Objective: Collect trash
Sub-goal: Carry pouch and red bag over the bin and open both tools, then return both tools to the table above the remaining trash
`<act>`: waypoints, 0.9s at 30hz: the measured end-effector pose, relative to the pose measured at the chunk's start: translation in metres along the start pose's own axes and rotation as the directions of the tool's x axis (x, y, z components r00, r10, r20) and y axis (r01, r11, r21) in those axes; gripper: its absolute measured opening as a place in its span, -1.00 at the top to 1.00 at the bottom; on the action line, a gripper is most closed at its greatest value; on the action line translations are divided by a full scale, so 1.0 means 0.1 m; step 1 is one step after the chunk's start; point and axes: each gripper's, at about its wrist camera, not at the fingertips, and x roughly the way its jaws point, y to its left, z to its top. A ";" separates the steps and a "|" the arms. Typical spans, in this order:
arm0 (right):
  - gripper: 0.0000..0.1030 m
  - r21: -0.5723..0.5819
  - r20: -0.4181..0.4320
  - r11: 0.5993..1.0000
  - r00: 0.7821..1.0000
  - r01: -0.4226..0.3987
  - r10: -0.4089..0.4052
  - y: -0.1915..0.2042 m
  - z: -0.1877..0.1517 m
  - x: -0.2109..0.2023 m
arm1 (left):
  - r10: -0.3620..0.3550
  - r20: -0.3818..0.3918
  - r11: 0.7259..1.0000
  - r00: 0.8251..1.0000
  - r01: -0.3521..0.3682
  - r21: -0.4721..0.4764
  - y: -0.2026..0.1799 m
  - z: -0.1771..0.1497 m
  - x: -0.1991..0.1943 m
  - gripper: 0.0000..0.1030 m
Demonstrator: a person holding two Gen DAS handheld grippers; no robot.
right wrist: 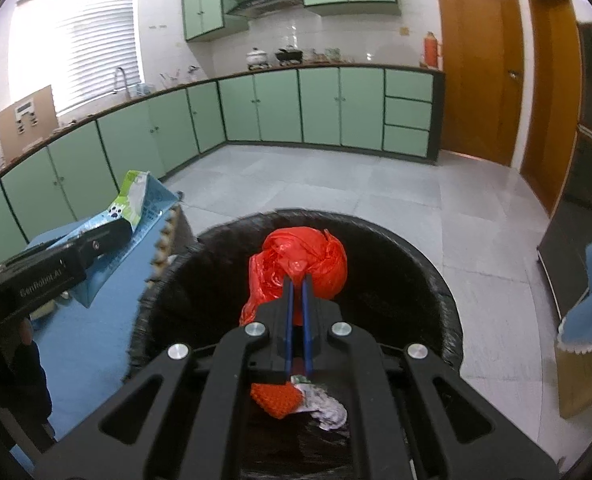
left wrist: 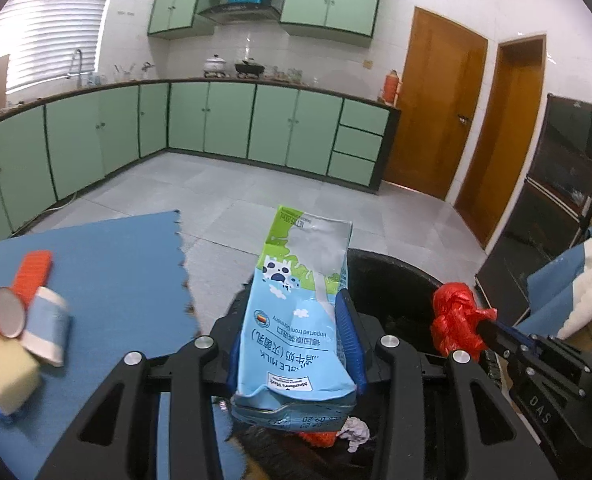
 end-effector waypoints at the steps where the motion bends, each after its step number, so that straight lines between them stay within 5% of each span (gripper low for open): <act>1: 0.91 0.006 -0.008 1.000 1.000 0.002 -0.002 -0.02 -0.03 0.02 | -0.006 -0.009 1.000 1.000 0.007 0.007 -0.03 -0.01 0.06 0.22; 7: 0.75 0.023 -0.048 0.999 0.998 0.031 -0.030 -0.11 -0.16 0.17 | -0.043 -0.064 0.999 0.997 0.044 0.025 -0.15 -0.05 0.34 0.19; 9: 0.44 0.031 -0.051 0.999 0.998 0.043 -0.041 -0.14 -0.20 0.17 | -0.067 -0.078 0.997 0.995 0.069 0.027 -0.17 -0.05 0.38 -0.06; 13: -0.19 0.044 -0.045 0.996 0.996 0.075 -0.073 -0.15 -0.24 0.13 | -0.067 -0.071 0.997 0.995 0.069 0.029 -0.16 -0.07 0.35 -0.13; 15: -0.75 0.049 -0.034 0.994 0.995 0.100 -0.098 -0.13 -0.24 0.08 | -0.057 -0.063 0.998 0.996 0.058 0.020 -0.12 -0.05 0.31 -0.18; 21: -0.81 0.056 -0.003 0.997 0.999 0.054 -0.054 0.12 -0.14 -0.06 | 0.034 -0.006 0.999 0.999 -0.034 0.016 0.22 0.00 -0.02 -0.42; 27: -0.83 0.027 0.035 0.999 0.999 -0.038 0.037 0.62 0.00 -0.16 | 0.174 0.031 0.985 0.984 -0.173 -0.007 0.77 -0.07 -0.52 -0.46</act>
